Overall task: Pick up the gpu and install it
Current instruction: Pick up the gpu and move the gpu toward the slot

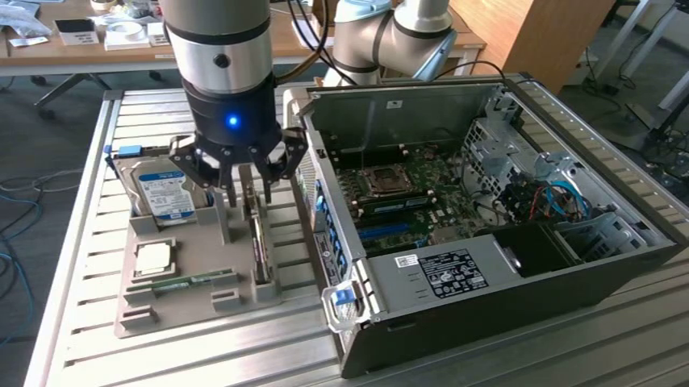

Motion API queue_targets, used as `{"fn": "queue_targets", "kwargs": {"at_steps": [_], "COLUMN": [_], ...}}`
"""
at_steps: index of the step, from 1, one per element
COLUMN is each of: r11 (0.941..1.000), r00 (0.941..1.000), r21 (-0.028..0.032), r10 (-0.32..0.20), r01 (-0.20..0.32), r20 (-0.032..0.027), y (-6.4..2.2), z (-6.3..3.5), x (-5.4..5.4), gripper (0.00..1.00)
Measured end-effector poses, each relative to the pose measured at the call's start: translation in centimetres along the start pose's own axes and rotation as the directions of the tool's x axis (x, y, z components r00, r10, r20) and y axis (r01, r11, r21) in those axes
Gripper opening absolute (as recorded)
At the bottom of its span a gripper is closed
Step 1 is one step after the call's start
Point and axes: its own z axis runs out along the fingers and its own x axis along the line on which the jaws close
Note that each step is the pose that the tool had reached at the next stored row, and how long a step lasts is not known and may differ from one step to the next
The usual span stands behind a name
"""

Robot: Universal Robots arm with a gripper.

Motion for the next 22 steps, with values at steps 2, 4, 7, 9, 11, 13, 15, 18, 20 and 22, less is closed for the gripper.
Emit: {"fn": "queue_targets", "kwargs": {"at_steps": [2, 4, 7, 9, 11, 13, 15, 18, 20, 22], "r11": [1.0000, 1.0000, 0.9999, 0.9999, 0.9999, 0.9999, 0.9999, 0.9999, 0.9999, 0.9999], "r00": [1.0000, 1.0000, 1.0000, 1.0000, 1.0000, 1.0000, 1.0000, 1.0000, 1.0000, 1.0000], "r21": [-0.0010, -0.0044, -0.0100, -0.0100, -0.0101, -0.0102, -0.0102, -0.0101, -0.0108, -0.0154], "r10": [0.000, 0.000, 0.000, 0.000, 0.000, 0.000, 0.000, 0.000, 0.000, 0.000], "r01": [0.000, 0.000, 0.000, 0.000, 0.000, 0.000, 0.000, 0.000, 0.000, 0.000], "r20": [-0.0001, -0.0005, -0.0006, -0.0008, -0.0008, -0.0008, -0.0008, -0.0008, -0.0009, -0.0008], "y": [-0.01, -0.02, -0.03, -0.03, -0.04, -0.04, -0.04, -0.04, -0.04, -0.05], "z": [0.14, 0.22, 0.39, 0.41, 0.42, 0.42, 0.42, 0.42, 0.44, 0.61], "x": [0.00, 0.00, 0.01, 0.01, 0.01, 0.01, 0.01, 0.01, 0.01, 0.01], "gripper": [0.47, 0.47, 0.47, 0.47, 0.47, 0.47, 0.47, 0.47, 0.47, 0.47]}}
